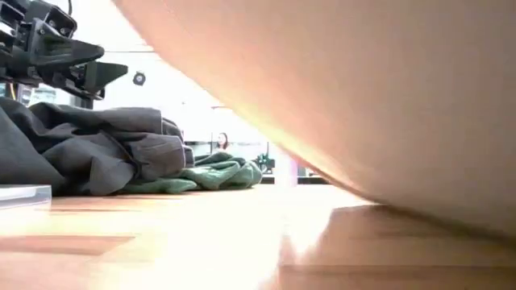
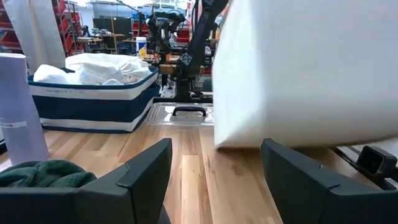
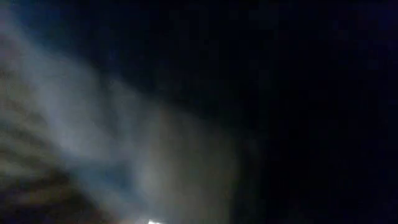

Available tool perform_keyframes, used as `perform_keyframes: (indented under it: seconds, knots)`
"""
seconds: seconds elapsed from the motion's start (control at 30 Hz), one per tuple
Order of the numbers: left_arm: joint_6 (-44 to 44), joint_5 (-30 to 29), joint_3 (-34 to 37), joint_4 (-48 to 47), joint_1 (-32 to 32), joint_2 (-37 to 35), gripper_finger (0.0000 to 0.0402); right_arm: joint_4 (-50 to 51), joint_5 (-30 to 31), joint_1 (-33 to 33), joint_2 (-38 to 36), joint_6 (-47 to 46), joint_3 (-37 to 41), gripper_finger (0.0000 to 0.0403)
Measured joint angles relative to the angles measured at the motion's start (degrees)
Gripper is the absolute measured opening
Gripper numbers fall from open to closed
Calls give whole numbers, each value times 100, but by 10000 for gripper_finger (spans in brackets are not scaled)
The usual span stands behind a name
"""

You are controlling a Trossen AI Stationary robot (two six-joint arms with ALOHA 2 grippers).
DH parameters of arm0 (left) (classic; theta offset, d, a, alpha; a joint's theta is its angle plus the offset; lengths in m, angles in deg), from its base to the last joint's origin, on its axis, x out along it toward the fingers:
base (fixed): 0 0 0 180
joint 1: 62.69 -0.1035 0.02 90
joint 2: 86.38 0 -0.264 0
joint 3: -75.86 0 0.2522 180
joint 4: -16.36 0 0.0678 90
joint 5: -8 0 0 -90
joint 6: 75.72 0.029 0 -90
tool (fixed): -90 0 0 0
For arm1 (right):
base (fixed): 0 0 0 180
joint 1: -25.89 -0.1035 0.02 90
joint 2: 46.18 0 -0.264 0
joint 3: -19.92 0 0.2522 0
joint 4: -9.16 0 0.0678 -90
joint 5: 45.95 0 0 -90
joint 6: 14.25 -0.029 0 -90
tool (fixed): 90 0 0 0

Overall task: Sort clothes
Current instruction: Put the navy blue striped polo into the laundry organizer

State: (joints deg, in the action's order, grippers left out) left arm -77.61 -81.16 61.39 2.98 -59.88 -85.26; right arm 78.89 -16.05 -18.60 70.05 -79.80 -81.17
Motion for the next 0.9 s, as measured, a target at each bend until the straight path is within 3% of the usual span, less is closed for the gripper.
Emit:
perform_keyframes:
  seconds: [0.1,0.27,0.57,0.7,0.9]
  knots:
    - [-1,1,0,2,0,0,235,950,385,106,90,688,-62,298]
    - [-1,-1,0,15,0,12,235,2178,788,381,-7,1600,-1163,298]
    - [0,-1,0,-2,0,27,235,2792,2980,1439,-5,1787,-3782,298]
    - [2,-1,0,0,0,27,235,2449,3927,1950,-21,1677,-4778,298]
    - [1,-1,0,-2,0,53,235,-373,4048,2690,-481,1542,-4330,298]
